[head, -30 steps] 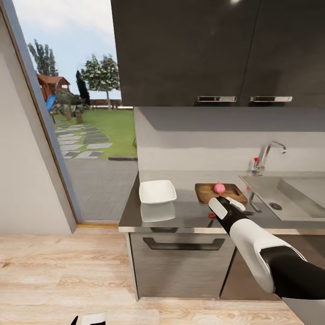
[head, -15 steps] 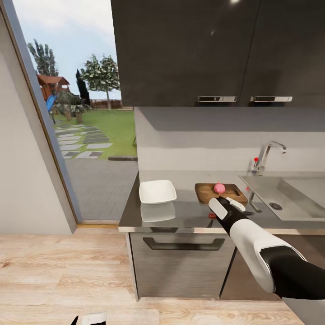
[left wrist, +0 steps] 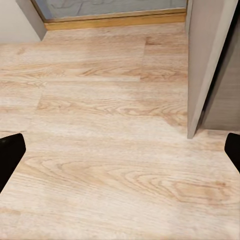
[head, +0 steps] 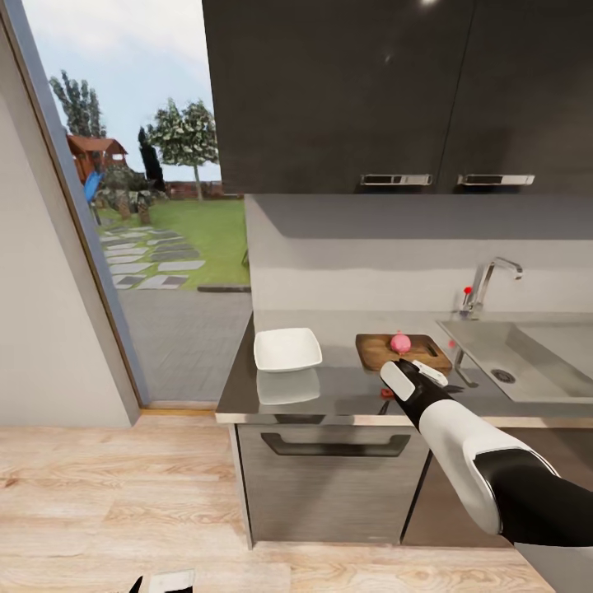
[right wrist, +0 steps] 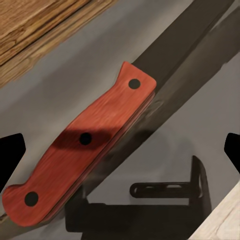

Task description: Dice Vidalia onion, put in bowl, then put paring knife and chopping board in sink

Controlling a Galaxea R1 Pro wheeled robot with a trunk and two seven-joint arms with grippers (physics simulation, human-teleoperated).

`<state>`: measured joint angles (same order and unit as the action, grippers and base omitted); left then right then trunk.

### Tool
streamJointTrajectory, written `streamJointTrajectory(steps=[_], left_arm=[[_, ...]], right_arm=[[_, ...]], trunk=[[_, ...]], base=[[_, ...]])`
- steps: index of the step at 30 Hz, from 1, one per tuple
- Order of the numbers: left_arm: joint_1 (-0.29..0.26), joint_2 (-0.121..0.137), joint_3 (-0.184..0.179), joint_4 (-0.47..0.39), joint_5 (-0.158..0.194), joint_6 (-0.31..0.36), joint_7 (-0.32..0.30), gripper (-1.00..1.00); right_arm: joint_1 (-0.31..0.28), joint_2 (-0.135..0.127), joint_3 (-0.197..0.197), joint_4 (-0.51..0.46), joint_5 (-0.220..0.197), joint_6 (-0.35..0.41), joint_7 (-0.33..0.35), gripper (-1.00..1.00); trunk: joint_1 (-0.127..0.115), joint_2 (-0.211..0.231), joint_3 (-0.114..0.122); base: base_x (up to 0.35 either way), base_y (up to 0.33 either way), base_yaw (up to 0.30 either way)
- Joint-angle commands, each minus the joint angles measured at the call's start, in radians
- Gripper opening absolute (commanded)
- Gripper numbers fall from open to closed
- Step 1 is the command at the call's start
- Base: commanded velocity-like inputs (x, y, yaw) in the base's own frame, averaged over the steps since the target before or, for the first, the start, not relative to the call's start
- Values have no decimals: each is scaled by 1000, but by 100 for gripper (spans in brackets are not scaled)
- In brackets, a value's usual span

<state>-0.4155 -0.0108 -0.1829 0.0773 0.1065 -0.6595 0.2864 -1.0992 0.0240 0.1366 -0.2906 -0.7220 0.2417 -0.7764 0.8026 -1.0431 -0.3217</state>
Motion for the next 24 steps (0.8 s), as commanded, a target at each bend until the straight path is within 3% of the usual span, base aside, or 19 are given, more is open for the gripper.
streamJointTrajectory(steps=[1,24], left_arm=[[-2,-1,-9,4,10,-6,0,100],[-2,-1,-9,4,10,-6,0,100]], right_arm=[[-1,-1,8,-1,-4,10,-6,100],[-1,0,9,10,-4,9,-6,100]], trunk=[[0,-1,-2],[0,-1,-4]], base=[[0,0,0],[50,18,0]])
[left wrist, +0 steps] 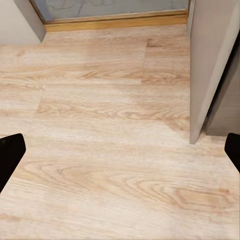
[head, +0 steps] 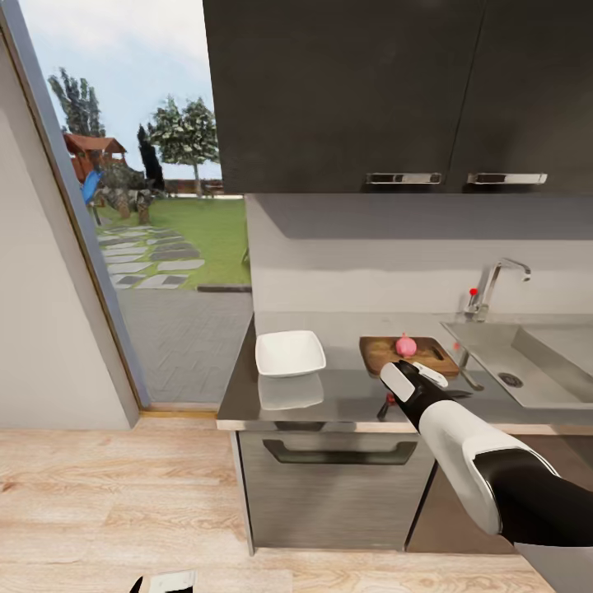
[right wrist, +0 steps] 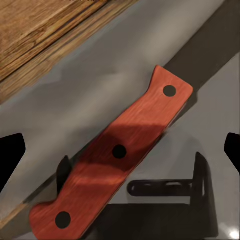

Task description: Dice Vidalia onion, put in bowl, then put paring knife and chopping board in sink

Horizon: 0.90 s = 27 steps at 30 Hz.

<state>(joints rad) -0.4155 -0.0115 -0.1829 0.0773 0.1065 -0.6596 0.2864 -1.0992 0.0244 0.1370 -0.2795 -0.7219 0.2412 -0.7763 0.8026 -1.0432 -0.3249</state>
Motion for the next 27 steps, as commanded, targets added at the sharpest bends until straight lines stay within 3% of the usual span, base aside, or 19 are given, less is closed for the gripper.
streamJointTrajectory(steps=[1,27], left_arm=[[-2,0,-9,4,10,-6,0,100],[-2,-1,-9,4,10,9,-1,100]], right_arm=[[-1,-1,8,-1,-4,10,-6,100],[-1,-6,7,22,-4,6,-5,100]], trunk=[[0,-1,-1],[0,-1,-15]], base=[[23,9,0],[1,0,0]])
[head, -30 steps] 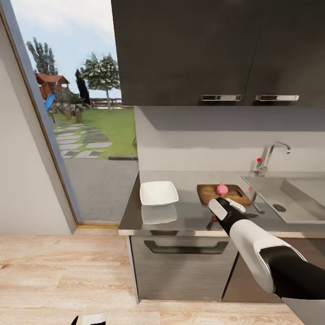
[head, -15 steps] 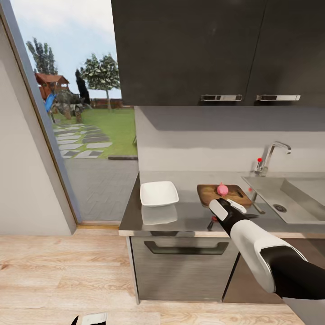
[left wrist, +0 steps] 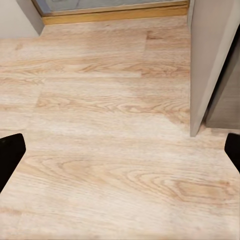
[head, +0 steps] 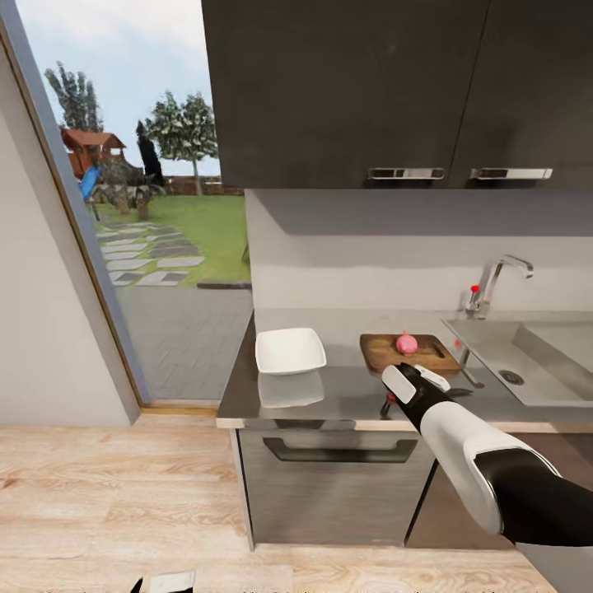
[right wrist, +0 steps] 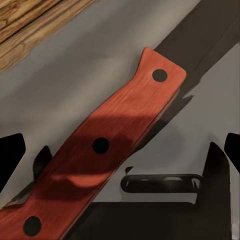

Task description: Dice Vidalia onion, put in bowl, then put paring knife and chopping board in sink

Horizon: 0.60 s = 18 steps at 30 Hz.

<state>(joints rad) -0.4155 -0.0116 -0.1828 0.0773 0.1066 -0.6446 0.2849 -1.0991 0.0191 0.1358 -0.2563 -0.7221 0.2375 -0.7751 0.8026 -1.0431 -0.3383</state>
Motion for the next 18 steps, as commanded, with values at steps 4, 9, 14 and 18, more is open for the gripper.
streamJointTrajectory(steps=[4,9,14,18], left_arm=[[-2,-1,-9,4,10,-6,0,100],[-2,-1,-9,4,10,-6,0,100],[-2,-1,-9,4,10,-6,0,100],[-2,-1,-9,4,10,-6,0,100]], right_arm=[[-1,-1,8,0,-4,10,-6,100],[0,1,8,0,-4,10,-6,100],[0,2,9,0,-4,10,-6,100],[0,2,9,0,-4,10,-6,100]], trunk=[[0,-1,-6],[0,-1,-12],[0,-1,-18],[0,-1,-23]], base=[[0,0,0],[0,0,0],[0,0,0],[0,0,0]])
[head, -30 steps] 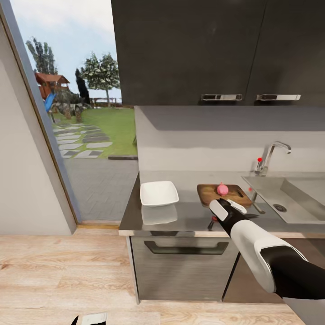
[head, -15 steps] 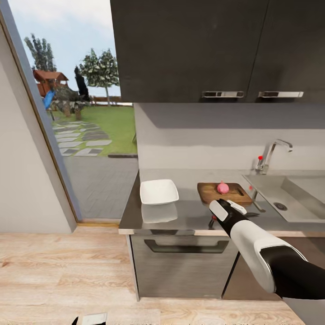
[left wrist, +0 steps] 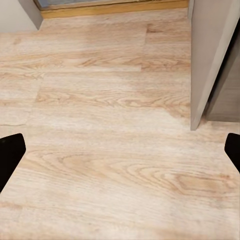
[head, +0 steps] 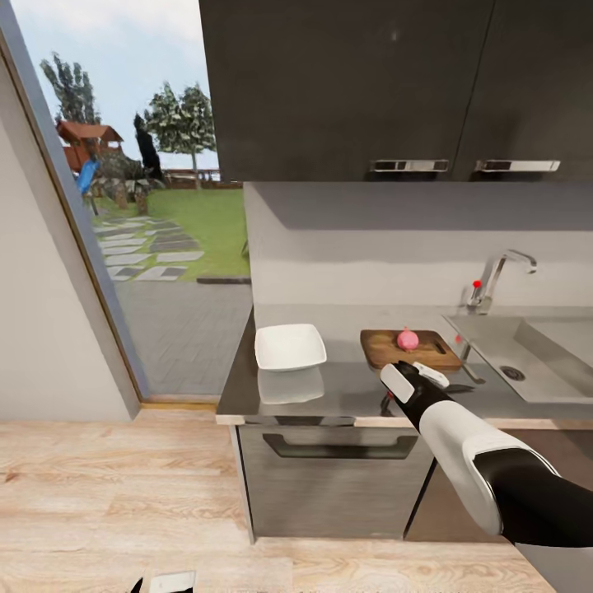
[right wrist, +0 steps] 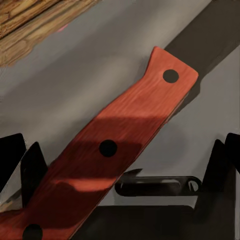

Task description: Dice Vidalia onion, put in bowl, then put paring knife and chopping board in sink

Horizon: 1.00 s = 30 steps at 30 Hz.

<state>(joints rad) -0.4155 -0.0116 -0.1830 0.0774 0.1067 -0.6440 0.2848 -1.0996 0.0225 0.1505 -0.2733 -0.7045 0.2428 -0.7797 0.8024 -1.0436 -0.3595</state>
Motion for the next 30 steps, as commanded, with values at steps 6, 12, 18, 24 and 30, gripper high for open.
streamJointTrajectory(steps=[6,12,18,24,30], left_arm=[[-2,-1,-9,4,10,-6,1,100],[-2,-1,-9,4,10,-6,1,100],[-2,-1,-9,4,10,-6,1,100],[-2,-1,-9,4,10,-6,1,100],[-2,-1,-9,4,10,-6,1,100]], right_arm=[[0,-1,-6,17,-21,4,-1,100],[0,-1,-6,17,-21,4,-2,-100],[1,-2,-6,17,-21,4,-2,-100],[1,-3,-6,17,-22,4,-3,-100],[1,-5,-6,18,-23,1,-3,-100]], trunk=[[0,0,-3],[0,0,-4],[0,0,-4],[0,0,-4],[0,0,-4]], base=[[0,0,0],[0,0,0],[0,0,0],[0,0,0],[0,0,0]])
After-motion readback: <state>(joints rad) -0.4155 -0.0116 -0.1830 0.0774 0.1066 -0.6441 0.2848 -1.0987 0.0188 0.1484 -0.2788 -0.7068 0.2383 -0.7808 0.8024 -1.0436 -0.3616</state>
